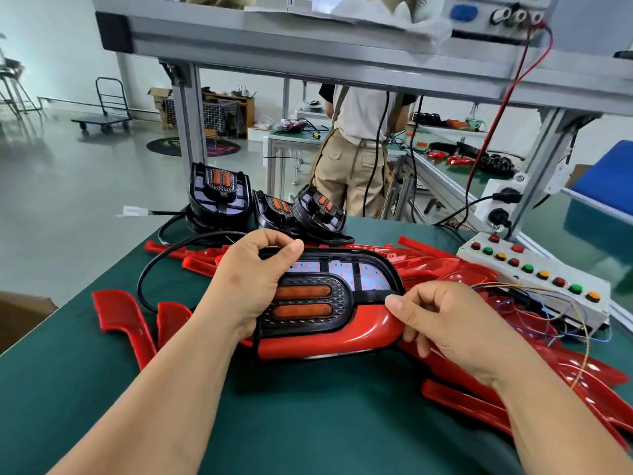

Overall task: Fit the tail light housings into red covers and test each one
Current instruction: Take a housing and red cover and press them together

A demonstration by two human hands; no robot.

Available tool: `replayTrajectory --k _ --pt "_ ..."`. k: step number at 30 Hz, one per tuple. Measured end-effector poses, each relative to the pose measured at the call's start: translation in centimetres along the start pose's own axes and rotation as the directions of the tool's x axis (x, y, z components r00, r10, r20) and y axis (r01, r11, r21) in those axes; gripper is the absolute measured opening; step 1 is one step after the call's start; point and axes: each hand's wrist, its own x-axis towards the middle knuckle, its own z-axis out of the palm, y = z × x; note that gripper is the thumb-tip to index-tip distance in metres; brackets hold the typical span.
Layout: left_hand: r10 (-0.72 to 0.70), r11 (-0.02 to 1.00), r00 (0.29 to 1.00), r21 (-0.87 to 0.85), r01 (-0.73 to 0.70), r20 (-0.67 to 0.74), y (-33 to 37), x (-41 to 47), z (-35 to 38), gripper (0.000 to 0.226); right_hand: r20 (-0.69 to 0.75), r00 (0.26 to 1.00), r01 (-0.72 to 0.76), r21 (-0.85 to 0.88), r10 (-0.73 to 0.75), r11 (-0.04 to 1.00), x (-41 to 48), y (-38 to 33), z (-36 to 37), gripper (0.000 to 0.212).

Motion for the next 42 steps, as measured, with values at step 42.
replayTrajectory --k 42 --pt "-0.194 0.941 0.98 -0.275 0.199 0.044 1.1 -0.3 0.2 0.012 -0.125 0.992 0.097 0.702 -0.012 0.706 0.6 0.5 4.1 0.101"
